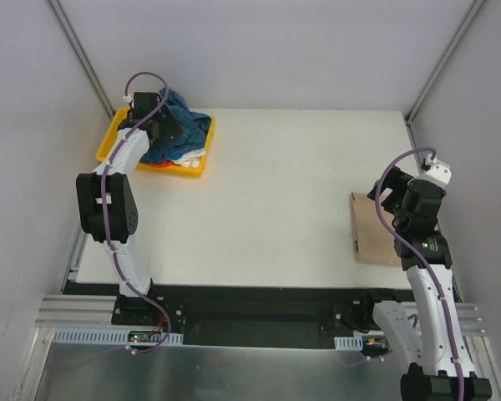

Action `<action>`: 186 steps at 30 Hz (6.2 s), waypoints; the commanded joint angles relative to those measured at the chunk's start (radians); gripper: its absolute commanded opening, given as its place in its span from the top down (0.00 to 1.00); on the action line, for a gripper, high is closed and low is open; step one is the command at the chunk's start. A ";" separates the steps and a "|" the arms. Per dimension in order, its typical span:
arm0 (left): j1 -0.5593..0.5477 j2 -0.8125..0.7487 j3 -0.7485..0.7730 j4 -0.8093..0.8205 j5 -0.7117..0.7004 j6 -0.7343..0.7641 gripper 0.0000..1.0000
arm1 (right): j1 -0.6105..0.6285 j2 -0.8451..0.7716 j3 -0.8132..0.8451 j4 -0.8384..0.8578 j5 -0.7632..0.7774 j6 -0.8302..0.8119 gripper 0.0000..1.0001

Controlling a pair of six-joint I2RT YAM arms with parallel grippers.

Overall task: Fold and stack the t-shirts
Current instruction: Grab the tshirt from the pile, then move the tshirt to the center of the board, then flatten the tshirt out

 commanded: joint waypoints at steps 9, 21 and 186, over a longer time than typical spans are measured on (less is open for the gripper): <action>-0.033 -0.055 0.050 -0.003 -0.046 0.060 0.82 | 0.006 0.050 0.040 -0.014 -0.026 -0.028 0.03; -0.055 -0.195 0.084 -0.005 -0.049 0.099 1.00 | 0.005 0.059 0.046 -0.026 -0.058 -0.042 0.03; -0.191 -0.393 0.230 0.021 0.147 0.106 1.00 | 0.105 0.755 1.215 -0.403 -0.317 -0.031 0.99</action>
